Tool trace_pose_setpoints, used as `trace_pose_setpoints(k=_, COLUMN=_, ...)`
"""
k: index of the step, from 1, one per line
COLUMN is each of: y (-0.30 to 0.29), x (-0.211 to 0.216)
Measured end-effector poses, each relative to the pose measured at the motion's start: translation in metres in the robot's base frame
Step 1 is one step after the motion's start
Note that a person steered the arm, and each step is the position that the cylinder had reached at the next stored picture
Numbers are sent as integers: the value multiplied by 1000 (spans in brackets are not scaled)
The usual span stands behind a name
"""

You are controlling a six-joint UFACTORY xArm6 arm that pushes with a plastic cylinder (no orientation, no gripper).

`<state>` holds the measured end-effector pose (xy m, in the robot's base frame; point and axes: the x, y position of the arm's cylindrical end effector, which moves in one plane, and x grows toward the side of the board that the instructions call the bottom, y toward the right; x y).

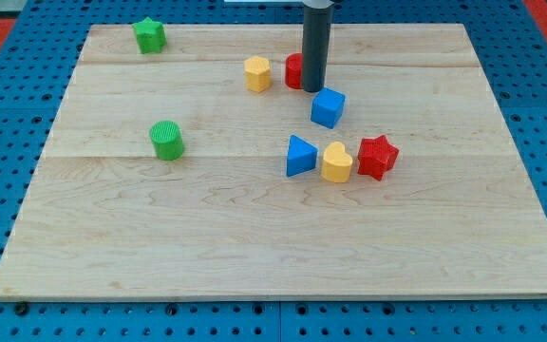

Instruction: Move the red circle towards center

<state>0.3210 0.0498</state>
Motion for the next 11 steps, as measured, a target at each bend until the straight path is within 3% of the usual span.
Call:
trace_pose_setpoints(k=5, y=0, x=-1)
trace_pose_setpoints(k=6, y=-27, x=-9)
trace_pose_setpoints(k=8, y=-34, x=-65)
trace_pose_setpoints(k=9, y=-42, x=-42)
trace_pose_setpoints(k=11, y=-81, x=-83)
